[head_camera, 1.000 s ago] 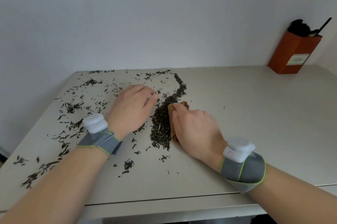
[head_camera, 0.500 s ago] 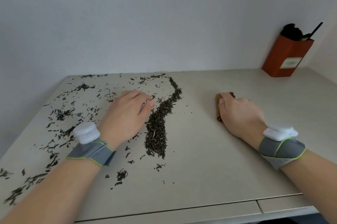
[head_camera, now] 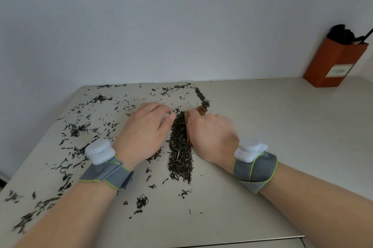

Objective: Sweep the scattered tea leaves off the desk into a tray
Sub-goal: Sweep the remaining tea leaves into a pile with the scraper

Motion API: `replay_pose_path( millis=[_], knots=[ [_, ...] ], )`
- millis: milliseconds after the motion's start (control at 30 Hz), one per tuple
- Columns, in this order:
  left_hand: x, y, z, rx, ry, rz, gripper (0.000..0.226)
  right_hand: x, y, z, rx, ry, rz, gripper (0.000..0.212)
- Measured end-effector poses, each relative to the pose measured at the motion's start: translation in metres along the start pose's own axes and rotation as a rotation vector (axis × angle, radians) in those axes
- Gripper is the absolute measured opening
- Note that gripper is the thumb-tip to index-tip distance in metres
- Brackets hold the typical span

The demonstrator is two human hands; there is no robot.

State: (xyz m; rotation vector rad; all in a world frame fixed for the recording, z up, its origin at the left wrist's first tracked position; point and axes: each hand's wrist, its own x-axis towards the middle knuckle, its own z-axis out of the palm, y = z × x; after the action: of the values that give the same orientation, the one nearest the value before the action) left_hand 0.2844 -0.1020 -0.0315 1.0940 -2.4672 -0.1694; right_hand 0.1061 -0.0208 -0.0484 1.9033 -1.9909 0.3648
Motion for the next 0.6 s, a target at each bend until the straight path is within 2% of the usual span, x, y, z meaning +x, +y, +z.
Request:
replay_pose_path(
  millis=[100,200,433,600],
  knots=[
    [-0.001,0.0,-0.001,0.005,-0.001,0.002,0.047,0.0,-0.001,-0.005,0.092,-0.004,0.003,0.021],
    [-0.002,0.0,-0.002,-0.006,-0.001,-0.003,0.049,-0.002,0.016,-0.015,0.189,-0.009,0.107,0.033],
    [-0.001,0.001,-0.002,-0.004,0.006,0.003,0.045,0.006,0.092,-0.017,0.066,-0.059,0.324,0.037],
    [-0.001,0.001,-0.001,-0.011,0.003,-0.001,0.047,0.016,0.096,0.006,-0.021,-0.083,0.302,0.033]
  ],
)
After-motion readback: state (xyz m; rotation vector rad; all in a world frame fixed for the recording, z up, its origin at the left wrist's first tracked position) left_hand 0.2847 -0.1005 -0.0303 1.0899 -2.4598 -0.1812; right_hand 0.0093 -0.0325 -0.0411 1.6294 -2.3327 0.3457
